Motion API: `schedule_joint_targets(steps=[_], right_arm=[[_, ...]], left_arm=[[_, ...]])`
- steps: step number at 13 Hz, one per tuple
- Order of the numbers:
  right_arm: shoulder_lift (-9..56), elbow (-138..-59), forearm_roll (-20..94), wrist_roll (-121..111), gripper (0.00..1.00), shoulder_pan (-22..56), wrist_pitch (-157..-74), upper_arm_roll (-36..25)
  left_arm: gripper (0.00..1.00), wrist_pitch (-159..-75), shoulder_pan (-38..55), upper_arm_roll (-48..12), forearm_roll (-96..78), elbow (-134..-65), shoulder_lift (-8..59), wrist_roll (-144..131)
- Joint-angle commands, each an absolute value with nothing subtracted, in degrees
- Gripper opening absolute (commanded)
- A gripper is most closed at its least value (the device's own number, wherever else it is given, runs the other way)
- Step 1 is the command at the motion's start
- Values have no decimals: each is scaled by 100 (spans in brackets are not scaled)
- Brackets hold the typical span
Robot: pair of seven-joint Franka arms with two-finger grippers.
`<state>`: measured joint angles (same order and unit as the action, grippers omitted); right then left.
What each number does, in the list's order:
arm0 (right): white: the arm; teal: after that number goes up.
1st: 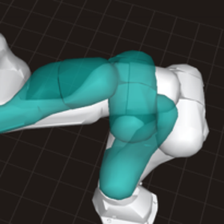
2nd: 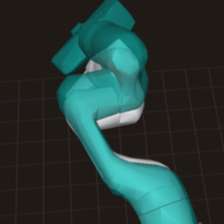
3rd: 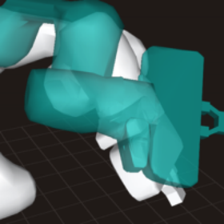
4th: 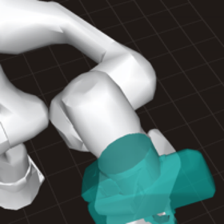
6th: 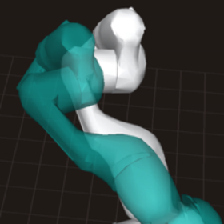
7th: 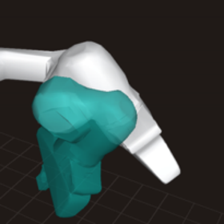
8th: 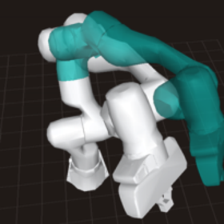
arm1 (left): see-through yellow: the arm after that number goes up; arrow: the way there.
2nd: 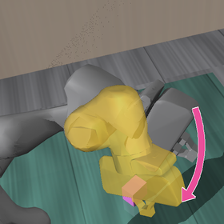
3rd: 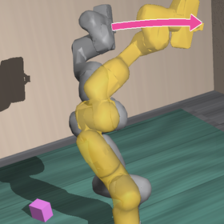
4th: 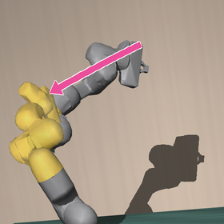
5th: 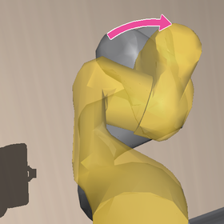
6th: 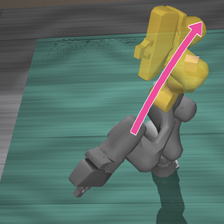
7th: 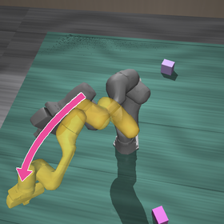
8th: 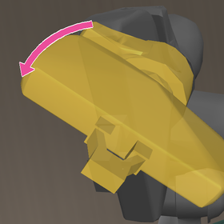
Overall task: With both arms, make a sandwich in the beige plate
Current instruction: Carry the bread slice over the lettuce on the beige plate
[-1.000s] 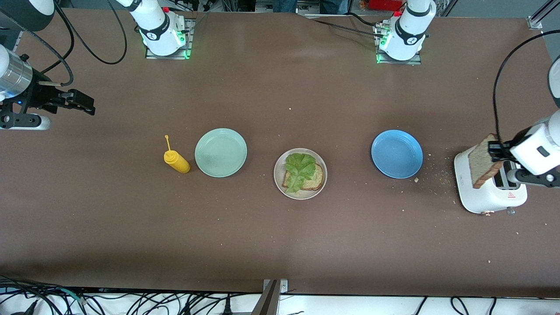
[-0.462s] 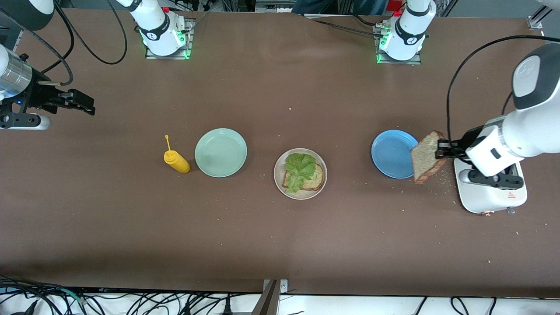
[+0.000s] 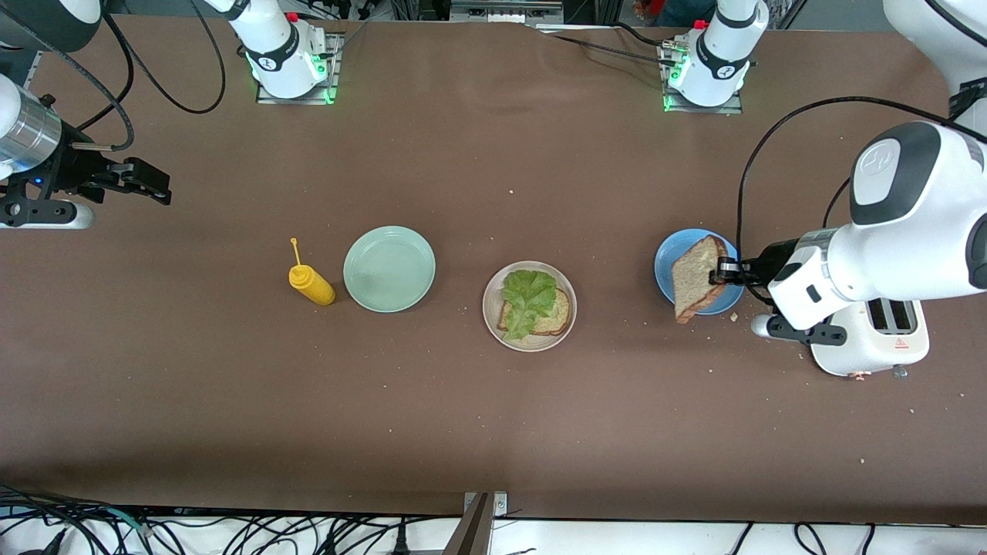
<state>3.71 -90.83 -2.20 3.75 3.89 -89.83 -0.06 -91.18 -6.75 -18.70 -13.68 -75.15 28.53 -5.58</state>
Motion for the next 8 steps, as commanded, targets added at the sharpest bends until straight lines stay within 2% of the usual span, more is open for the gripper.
schedule_joint_targets(steps=[1, 8], right_arm=[[352, -9044, -185, 378, 100, 395, -9009, 9], [352, -9044, -176, 378, 100, 396, -9009, 9]], left_arm=[[0, -9289, -598, -1854, -1932, -7392, 3233, -607], [0, -10484, -185, -1854, -3153, -7462, 4077, -466]])
